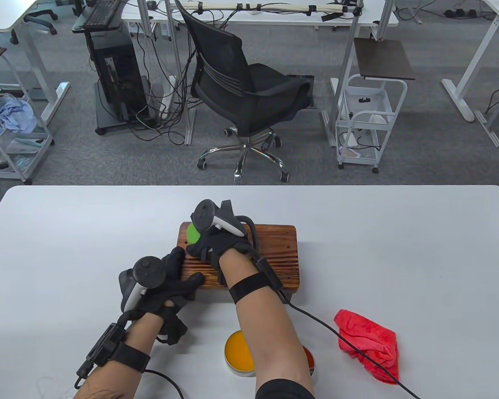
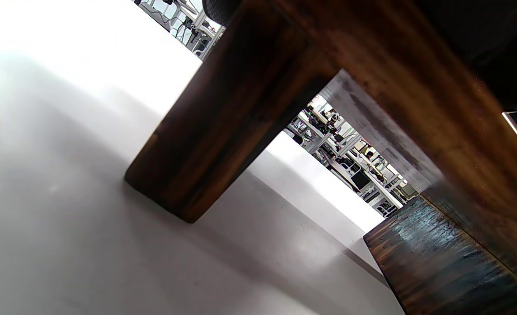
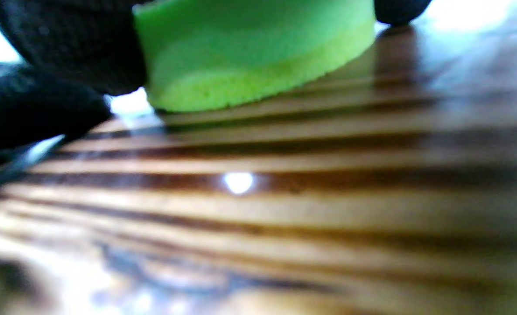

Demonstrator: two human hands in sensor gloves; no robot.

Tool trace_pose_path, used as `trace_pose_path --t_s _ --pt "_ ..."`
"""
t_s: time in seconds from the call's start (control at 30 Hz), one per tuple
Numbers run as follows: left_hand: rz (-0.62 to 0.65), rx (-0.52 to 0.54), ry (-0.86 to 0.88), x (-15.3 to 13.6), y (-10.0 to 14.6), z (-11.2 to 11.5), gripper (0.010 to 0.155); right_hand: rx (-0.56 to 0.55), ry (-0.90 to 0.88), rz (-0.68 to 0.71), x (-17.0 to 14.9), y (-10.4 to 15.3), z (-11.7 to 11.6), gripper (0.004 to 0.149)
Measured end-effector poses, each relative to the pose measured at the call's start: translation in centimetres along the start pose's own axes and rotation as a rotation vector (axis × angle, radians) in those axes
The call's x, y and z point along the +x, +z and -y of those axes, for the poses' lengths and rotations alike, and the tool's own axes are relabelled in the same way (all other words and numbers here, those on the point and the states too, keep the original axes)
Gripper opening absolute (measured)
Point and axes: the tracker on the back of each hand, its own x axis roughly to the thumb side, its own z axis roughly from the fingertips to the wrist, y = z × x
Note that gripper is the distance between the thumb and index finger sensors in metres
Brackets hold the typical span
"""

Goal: Dip and apply wood wax on stool

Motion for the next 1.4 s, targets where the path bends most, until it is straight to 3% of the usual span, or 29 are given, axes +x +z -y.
trace_pose_path --t_s 0.2,0.37,0.63,0.8,0.93,1.07,1.4 --pt "-0.001 0.0 0.0 0.0 0.0 0.0 0.106 -0.024 0.004 0.007 -0.1 0.1 0.1 0.1" --pt "0.004 0.006 -0.011 0.0 0.0 0.0 0.106 -0.09 -0.033 -0.017 -2.5 1.6 2.3 0.102" --pt "0.005 0.005 -0.012 0.0 0.0 0.0 0.106 -0.267 -0.063 -0.239 -12.2 6.6 8.7 0.102" --pt "0.003 0.005 -0.011 -0.1 0.0 0.0 0.106 -0.306 -0.081 -0.387 -18.2 8.9 9.8 0.103" --pt "0.004 0.005 -0.01 -0.1 0.0 0.0 0.106 -0.326 -0.105 -0.499 -23.0 10.4 8.8 0.103" --pt "0.003 0.005 -0.01 -0.1 0.0 0.0 0.106 -0.309 -0.12 -0.583 -26.3 10.8 6.3 0.103" --pt "0.004 0.004 -0.008 -0.1 0.0 0.0 0.106 -0.206 -0.115 -0.701 -30.3 10.6 0.0 0.103"
